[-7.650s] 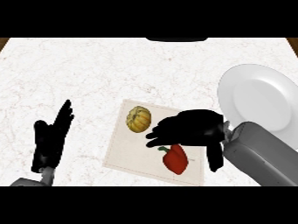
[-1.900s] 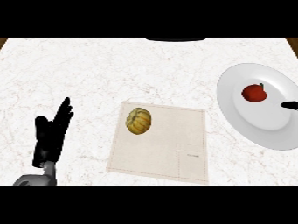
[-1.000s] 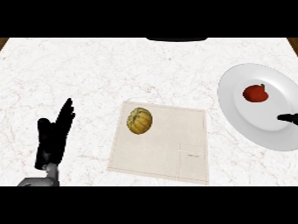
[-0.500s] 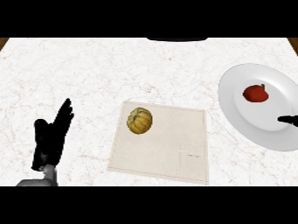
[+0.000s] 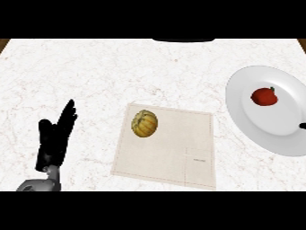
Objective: Pick the bell pepper from the placemat and place it in the plate
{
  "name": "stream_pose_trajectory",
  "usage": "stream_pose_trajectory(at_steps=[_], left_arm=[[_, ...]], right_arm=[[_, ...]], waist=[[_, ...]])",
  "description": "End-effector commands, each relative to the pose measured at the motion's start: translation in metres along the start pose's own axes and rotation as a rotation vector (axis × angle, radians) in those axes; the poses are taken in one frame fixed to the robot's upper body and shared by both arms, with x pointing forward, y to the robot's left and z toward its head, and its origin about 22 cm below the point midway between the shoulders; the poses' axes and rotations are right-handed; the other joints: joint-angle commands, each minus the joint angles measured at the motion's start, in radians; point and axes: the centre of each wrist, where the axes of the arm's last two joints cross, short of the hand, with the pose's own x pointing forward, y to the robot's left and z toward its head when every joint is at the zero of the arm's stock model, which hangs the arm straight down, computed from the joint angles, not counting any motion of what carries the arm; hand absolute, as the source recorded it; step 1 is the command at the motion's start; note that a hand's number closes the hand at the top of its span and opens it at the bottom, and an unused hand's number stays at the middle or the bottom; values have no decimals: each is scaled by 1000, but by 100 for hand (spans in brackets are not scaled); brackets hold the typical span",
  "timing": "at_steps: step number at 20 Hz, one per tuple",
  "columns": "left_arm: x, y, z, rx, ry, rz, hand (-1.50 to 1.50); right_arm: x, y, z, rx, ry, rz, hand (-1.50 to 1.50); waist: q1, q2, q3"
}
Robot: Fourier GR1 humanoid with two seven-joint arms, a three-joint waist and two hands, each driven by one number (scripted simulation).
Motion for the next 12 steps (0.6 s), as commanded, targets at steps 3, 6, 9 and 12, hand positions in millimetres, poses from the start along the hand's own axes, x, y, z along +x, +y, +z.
stream_pose_trajectory(at_steps=[3,6,9,12], left_arm=[[6,0,-2,-2,-13,-3,0],[21,-7,2,-1,-4,-1,0],[4,2,-3,-17,-1,0,0],[-3,-7,15,-16,-6,-9,0]], right_arm=[[-16,-25,24,-50,23,21,-150],[-16,-42,33,-75,-2,5,-150],[-19,-30,29,-83,14,0,-150],[-18,-32,29,-149,21,1,-150]], waist=[[3,2,1],[0,0,1],[9,5,2],[9,2,1]])
